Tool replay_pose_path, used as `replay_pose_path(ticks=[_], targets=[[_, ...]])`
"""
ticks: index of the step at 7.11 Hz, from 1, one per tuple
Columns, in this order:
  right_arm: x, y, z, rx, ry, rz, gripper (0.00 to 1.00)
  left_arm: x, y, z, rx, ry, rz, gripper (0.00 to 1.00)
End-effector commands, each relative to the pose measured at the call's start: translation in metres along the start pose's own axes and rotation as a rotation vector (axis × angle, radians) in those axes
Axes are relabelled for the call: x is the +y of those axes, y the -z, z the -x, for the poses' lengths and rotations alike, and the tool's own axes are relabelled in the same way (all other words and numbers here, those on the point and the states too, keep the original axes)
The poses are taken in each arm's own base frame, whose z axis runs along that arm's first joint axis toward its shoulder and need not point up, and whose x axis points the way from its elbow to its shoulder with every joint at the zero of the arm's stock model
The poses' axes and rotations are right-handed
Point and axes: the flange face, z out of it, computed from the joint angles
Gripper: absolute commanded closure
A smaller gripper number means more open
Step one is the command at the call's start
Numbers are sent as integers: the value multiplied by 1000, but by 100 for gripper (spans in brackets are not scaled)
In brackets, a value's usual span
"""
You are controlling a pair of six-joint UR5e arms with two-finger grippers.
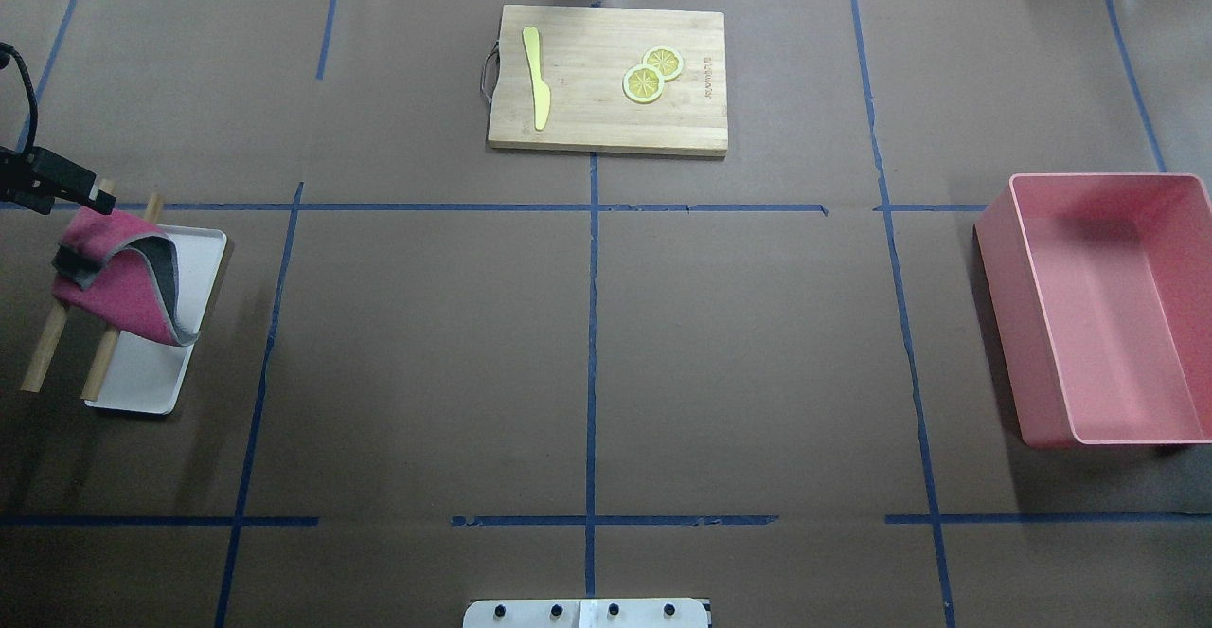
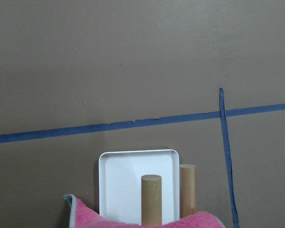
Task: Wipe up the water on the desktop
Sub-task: 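Lower the left gripper onto the pink cloth on the white tray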
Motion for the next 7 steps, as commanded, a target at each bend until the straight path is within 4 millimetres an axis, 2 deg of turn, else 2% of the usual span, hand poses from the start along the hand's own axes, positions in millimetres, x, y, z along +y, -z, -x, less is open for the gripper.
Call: replay_pose_path(ticks=[1,3,5,7], targets=[[0,0,1,-1,1,-1,0,6,1,0,6,-1,5,18],[0,0,0,1,0,0,0,10,0,3,3,4,9,33],[0,0,1,-1,1,-1,0,10,2,3,4,1,6,54],[0,0,0,1,0,0,0,15,11,-8,14,-15,-5,72]])
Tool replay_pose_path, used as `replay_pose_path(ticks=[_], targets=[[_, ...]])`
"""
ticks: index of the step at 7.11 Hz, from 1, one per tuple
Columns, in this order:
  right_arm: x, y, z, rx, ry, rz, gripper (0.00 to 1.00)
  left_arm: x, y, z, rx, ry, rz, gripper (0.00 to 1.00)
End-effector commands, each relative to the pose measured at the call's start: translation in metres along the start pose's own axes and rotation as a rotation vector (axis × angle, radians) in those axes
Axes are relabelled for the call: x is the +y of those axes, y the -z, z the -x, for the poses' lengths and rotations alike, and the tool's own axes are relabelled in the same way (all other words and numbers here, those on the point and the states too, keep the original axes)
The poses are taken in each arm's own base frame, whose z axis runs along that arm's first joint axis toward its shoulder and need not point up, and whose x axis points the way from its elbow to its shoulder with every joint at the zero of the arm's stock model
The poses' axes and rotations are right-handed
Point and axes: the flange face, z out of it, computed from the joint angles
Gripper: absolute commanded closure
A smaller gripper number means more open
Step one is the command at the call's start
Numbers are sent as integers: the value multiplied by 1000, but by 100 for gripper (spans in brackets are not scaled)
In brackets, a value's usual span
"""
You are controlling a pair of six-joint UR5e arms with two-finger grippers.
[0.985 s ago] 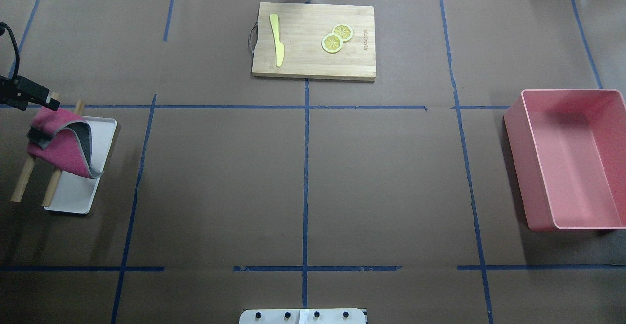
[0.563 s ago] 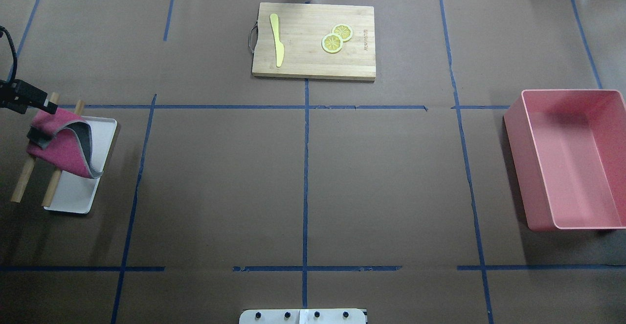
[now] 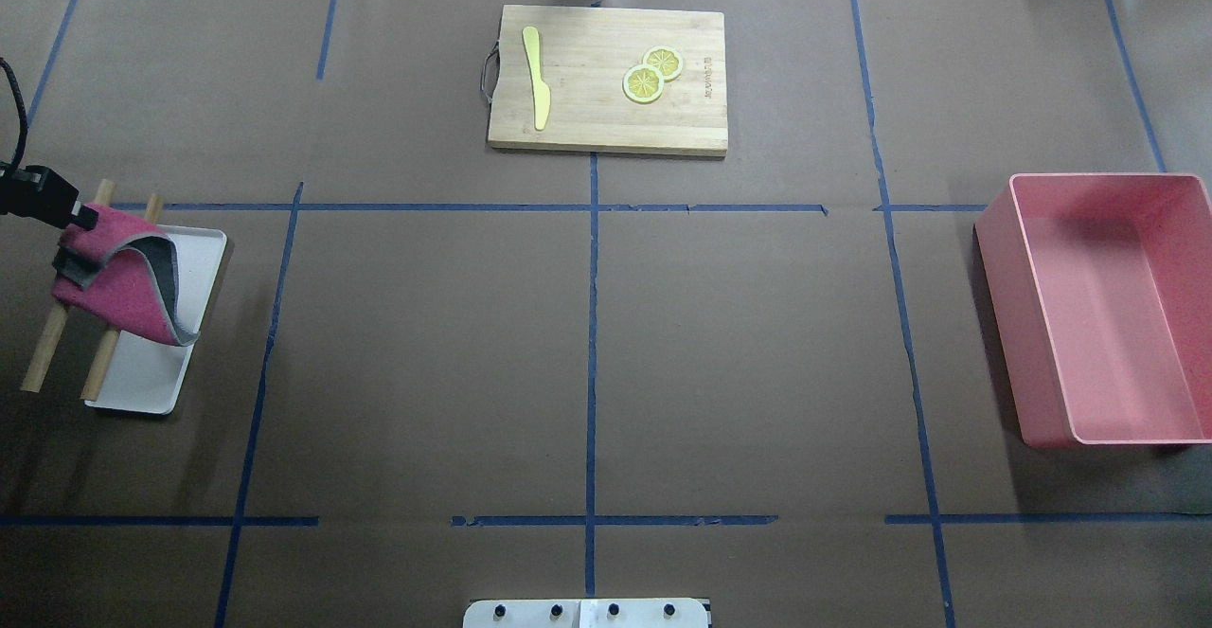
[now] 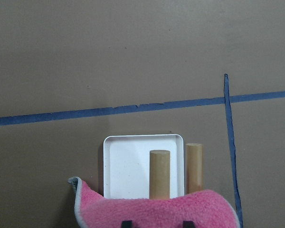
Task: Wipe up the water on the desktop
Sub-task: 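Lower the left gripper onto the pink cloth on the white tray, then close the left gripper on the pink cloth's edge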
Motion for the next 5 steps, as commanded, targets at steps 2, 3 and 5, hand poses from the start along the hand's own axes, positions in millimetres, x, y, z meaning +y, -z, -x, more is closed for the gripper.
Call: replay_pose_path(ticks=[2,3,5], targets=[[0,0,0,0,0,1,0,6,7,-9,35,-9,11,82],[0,-1,-1,0,-3,3,0,6,7,-9,34,-8,12,78],[0,-3,-1,0,-2,6,0,5,5,-8,34,-7,15,60]])
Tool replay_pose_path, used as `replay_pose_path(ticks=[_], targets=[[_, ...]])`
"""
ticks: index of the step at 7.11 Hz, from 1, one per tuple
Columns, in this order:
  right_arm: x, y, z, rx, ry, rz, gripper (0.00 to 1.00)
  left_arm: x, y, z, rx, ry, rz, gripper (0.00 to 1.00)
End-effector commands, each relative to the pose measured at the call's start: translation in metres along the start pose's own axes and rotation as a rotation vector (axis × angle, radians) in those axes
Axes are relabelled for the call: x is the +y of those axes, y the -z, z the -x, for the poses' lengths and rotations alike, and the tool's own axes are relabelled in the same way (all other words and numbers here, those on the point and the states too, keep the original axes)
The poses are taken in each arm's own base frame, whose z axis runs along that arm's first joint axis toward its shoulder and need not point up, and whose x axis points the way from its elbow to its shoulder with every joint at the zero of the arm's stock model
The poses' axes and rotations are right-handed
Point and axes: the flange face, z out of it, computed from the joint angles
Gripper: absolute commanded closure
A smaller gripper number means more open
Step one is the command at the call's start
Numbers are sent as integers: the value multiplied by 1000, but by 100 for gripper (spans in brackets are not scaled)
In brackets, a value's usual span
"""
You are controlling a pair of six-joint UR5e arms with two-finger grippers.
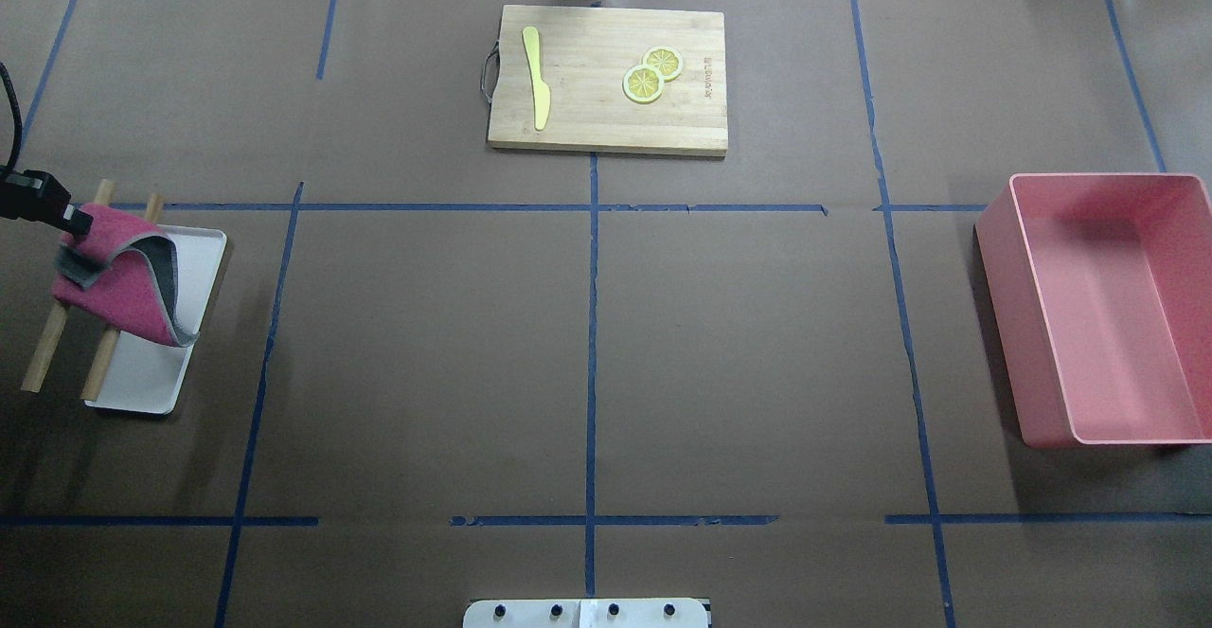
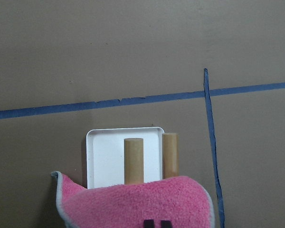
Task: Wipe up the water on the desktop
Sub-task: 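Close the left gripper on the pink cloth's edge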
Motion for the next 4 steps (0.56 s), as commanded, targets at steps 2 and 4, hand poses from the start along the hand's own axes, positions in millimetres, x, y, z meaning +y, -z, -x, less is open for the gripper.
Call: replay_pose_path(ticks=[2,4], targets=[[-1,-4,3,-1,5,8,0,-1,-4,5,-5,8,6,39],[-1,-6,4,-2,7,12,0,-1,-6,7,-12,11,6,37]])
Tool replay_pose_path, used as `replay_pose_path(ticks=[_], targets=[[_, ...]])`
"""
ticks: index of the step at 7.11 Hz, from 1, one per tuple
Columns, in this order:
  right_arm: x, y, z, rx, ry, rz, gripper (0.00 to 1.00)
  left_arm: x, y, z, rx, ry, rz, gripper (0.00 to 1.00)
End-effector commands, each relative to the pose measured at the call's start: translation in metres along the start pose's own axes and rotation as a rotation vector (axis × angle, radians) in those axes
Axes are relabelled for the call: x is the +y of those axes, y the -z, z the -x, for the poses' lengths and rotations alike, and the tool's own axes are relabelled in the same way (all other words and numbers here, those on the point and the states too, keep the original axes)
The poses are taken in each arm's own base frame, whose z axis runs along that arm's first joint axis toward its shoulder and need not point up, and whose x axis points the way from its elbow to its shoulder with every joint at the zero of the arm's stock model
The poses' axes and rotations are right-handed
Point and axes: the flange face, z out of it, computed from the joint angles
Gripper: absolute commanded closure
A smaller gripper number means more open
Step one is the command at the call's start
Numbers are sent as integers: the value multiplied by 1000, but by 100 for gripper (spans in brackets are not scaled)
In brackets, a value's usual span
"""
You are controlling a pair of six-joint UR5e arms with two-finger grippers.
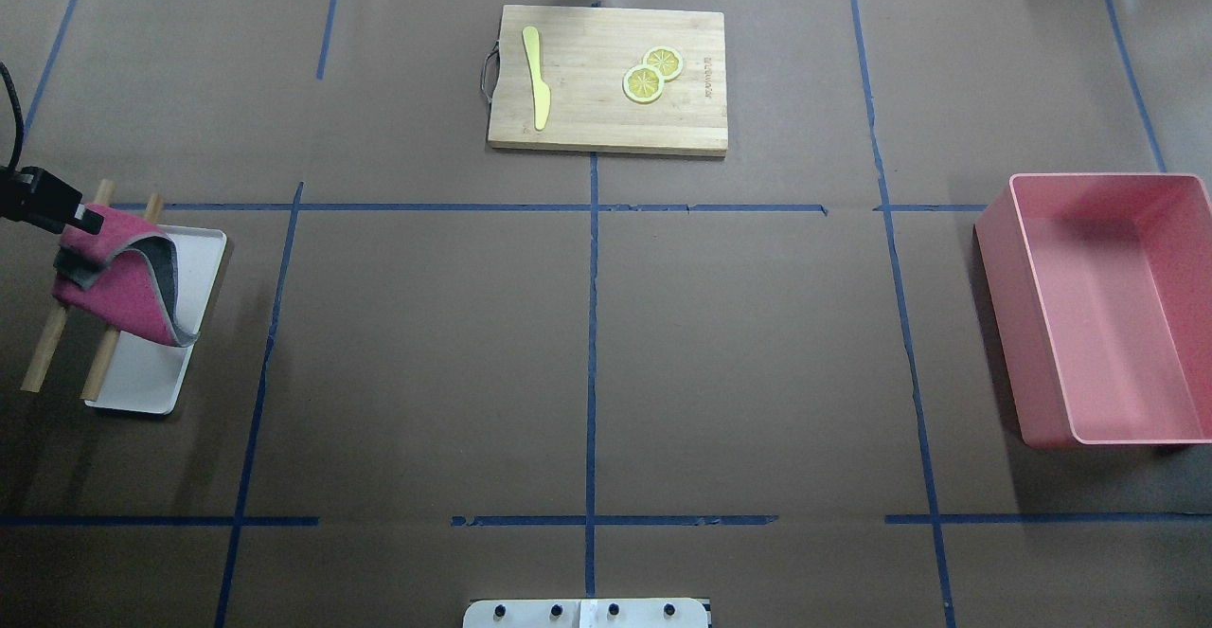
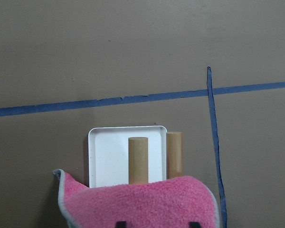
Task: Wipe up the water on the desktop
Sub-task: 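Close the left gripper on the pink cloth's edge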
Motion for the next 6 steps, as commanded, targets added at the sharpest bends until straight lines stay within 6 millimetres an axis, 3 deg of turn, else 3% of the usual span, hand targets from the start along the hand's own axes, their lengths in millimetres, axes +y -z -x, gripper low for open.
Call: replay_pose_path(ticks=[1,5,6], targets=[[0,-3,1,-1,1,7,0,0,-2,1,-5,2,2,37],[0,-5,0,0,0,10,0,1,-5,5,-11,5,4,38],[0,-5,0,0,0,10,0,1,-6,6,-13,8,6,43]])
